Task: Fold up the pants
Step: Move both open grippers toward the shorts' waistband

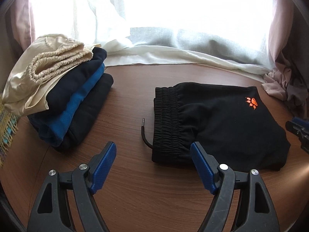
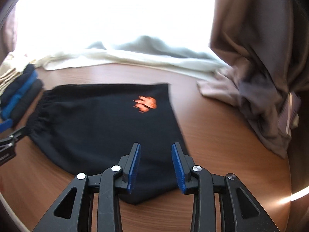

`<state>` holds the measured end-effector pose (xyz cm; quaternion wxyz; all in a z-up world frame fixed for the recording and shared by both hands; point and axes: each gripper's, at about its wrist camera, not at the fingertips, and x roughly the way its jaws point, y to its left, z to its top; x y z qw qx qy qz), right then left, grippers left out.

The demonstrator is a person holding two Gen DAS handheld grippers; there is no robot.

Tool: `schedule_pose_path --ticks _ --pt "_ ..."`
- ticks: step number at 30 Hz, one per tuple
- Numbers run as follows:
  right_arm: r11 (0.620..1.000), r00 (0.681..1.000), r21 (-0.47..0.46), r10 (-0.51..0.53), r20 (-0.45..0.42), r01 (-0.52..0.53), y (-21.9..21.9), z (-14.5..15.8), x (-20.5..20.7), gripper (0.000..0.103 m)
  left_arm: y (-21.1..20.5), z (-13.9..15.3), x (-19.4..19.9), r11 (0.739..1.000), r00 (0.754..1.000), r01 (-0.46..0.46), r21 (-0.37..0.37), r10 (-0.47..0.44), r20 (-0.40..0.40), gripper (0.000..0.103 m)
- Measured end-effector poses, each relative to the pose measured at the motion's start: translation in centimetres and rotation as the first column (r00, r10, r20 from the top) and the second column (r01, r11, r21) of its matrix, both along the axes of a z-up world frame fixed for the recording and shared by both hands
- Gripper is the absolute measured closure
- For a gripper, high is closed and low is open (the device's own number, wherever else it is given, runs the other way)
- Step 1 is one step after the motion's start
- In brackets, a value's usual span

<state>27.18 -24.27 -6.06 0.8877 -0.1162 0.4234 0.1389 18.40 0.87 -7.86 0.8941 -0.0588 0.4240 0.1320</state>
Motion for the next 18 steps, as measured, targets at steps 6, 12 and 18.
schedule_pose_path --ticks 6,12,18 --pt "0.972 0.974 0.063 0.226 -0.014 -0.225 6.1 0.4 0.5 0.067 2.6 -0.3 0.4 0.989 0.999 0.014 -0.145 -0.010 0.033 0.045" --pt "0.909 0.916 0.144 0.399 -0.039 -0.390 12.0 0.2 0.8 0.067 3.5 -0.6 1.6 0.977 0.997 0.049 -0.206 -0.034 0.076 0.052" --pt "0.888 0.889 0.154 0.449 -0.086 -0.434 15.3 -1.8 1.5 0.067 4.3 -1.6 3.8 0.965 0.995 0.078 -0.250 -0.061 0.075 0.058"
